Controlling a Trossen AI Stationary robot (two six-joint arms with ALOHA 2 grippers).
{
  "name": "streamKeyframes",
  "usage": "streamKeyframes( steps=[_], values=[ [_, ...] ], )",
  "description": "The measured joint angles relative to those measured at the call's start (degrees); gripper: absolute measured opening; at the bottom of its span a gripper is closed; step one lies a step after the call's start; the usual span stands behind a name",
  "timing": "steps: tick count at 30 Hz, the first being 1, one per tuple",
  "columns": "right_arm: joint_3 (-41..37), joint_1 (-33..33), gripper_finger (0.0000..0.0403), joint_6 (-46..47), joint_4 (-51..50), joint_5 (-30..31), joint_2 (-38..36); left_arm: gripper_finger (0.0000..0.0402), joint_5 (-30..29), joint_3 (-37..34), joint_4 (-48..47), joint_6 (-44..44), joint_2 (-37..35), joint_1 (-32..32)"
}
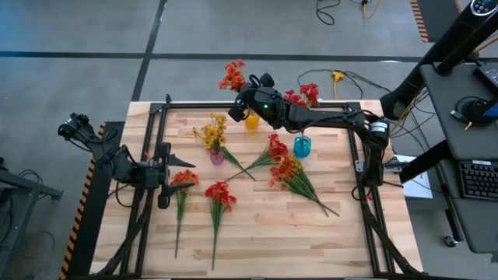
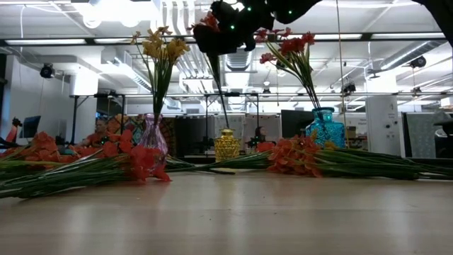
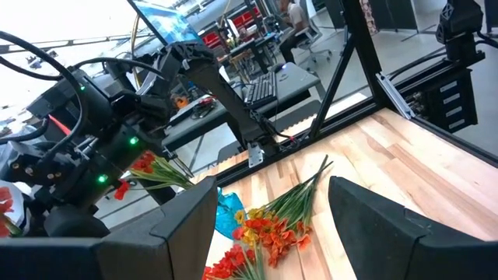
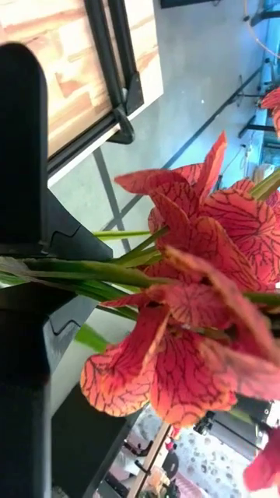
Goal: Sort flowers into vase by color
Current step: Put the bottom right orange flower into the yellow vase
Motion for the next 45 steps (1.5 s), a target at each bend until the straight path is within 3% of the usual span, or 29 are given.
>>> streamKeyframes(
  steps=[45],
  values=[
    [-0.2, -2.0, 0.0023, 4.0, -1.7, -1.5, 0.0, 0.0229, 0.0, 0.0, 0.0, 0.0, 0.0, 0.0]
  ],
)
